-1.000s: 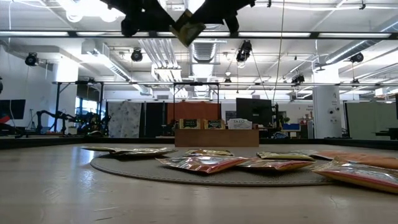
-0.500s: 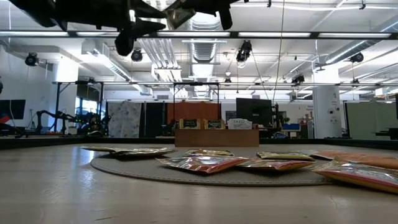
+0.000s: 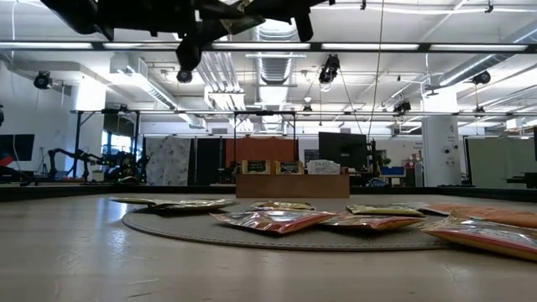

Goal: Pick & Place Tea
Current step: Put the yellow tea bag into the left compartment of the wooden organizer

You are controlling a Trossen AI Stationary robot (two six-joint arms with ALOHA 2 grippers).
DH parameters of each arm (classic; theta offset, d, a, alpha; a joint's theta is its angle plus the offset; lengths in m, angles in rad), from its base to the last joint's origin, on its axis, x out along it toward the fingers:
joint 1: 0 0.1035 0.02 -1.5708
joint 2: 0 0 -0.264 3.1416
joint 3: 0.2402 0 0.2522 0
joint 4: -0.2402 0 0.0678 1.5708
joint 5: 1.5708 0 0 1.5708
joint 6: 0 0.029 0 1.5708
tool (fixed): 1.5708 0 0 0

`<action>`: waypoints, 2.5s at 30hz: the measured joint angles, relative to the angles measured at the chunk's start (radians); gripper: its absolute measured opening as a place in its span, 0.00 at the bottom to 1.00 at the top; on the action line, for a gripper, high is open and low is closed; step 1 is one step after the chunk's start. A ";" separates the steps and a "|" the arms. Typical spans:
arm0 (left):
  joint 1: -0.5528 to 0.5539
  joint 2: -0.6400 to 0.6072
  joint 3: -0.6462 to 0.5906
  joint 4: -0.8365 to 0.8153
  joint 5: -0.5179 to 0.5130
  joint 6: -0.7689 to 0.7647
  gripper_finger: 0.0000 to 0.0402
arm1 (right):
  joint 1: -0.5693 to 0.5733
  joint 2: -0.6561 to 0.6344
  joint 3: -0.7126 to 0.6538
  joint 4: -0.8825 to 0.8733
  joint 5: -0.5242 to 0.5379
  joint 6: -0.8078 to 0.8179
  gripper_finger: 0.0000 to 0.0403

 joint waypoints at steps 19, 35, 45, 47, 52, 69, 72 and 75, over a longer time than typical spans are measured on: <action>0.000 0.058 0.180 -0.482 -0.007 0.286 0.02 | -0.004 -0.069 0.061 -0.539 -0.016 -0.309 0.20; 0.000 0.334 0.363 -0.566 0.018 0.470 0.02 | -0.013 0.056 0.268 -0.835 -0.102 -0.334 0.29; 0.000 0.336 0.363 -0.538 0.028 0.470 0.03 | -0.015 0.067 0.268 -0.843 -0.104 -0.340 0.25; -0.001 0.336 0.363 -0.538 0.033 0.469 0.03 | -0.017 0.067 0.268 -0.840 -0.104 -0.340 0.21; -0.001 0.336 0.363 -0.534 0.037 0.469 0.03 | -0.021 0.067 0.267 -0.832 -0.102 -0.344 0.11; -0.017 0.315 0.360 -0.621 -0.160 0.374 0.26 | -0.070 0.067 0.254 -0.780 -0.098 -0.412 0.02; -0.020 0.262 0.344 -0.657 -0.204 0.328 0.32 | -0.106 0.067 0.234 -0.740 -0.131 -0.445 0.02; -0.021 0.175 0.287 -0.655 -0.202 0.261 0.34 | -0.151 0.081 0.219 -0.685 -0.199 -0.457 0.02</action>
